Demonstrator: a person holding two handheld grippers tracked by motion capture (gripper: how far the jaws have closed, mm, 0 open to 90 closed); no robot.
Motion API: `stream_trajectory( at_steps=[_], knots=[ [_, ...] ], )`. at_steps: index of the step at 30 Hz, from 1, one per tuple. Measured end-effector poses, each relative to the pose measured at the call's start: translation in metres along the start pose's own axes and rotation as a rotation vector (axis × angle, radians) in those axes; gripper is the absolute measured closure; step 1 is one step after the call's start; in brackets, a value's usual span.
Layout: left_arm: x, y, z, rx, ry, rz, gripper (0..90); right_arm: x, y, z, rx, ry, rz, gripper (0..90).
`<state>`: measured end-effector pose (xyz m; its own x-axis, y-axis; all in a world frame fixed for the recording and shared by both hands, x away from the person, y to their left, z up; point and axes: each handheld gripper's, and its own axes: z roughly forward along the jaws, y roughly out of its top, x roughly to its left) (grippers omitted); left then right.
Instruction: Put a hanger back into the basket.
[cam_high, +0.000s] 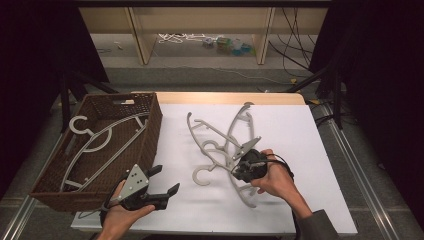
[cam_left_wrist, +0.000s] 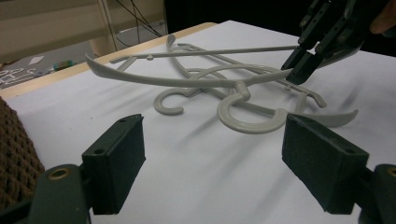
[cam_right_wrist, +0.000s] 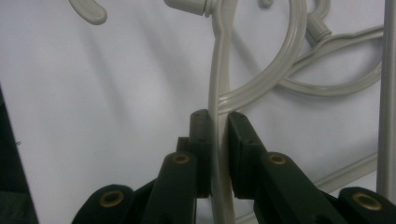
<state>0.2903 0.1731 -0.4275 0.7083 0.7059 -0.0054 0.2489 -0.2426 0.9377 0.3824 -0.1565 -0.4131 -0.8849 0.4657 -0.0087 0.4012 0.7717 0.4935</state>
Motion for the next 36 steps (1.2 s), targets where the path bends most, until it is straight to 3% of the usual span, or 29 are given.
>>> stream_trajectory(
  at_steps=[3,6,7,15,19,24,27,30,31,36],
  knots=[
    [-0.002,0.006,0.001,0.014,0.006,0.025,21.1,0.005,-0.003,-0.005,-0.001,0.012,-0.019,82.0],
    [-0.003,0.014,0.003,0.037,0.03,0.075,22.2,0.011,-0.006,-0.012,-0.002,0.013,-0.039,82.0],
    [-0.004,0.017,0.005,0.047,0.028,0.101,22.2,0.013,-0.006,-0.014,-0.005,0.02,-0.044,82.0],
    [-0.008,0.03,0.019,0.071,0.002,0.192,22.0,0.028,-0.018,-0.025,0.003,0.03,-0.076,81.9],
    [-0.012,0.033,0.029,0.089,-0.025,0.227,21.9,0.032,-0.023,-0.028,0.003,0.038,-0.089,81.9],
    [-0.017,0.037,0.04,0.126,-0.08,0.308,22.3,0.037,-0.024,-0.031,0.001,0.051,-0.104,81.9],
    [-0.019,0.038,0.047,0.154,-0.094,0.387,24.2,0.04,-0.023,-0.033,-0.001,0.06,-0.119,81.9],
    [-0.02,0.038,0.055,0.163,-0.127,0.387,25.4,0.043,-0.022,-0.036,-0.007,0.063,-0.133,81.9],
    [-0.019,0.038,0.058,0.187,-0.134,0.401,25.4,0.044,-0.021,-0.036,-0.008,0.065,-0.138,81.9],
    [-0.017,0.037,0.068,0.209,-0.166,0.442,27.4,0.049,-0.02,-0.038,-0.008,0.065,-0.156,81.9]
  ],
)
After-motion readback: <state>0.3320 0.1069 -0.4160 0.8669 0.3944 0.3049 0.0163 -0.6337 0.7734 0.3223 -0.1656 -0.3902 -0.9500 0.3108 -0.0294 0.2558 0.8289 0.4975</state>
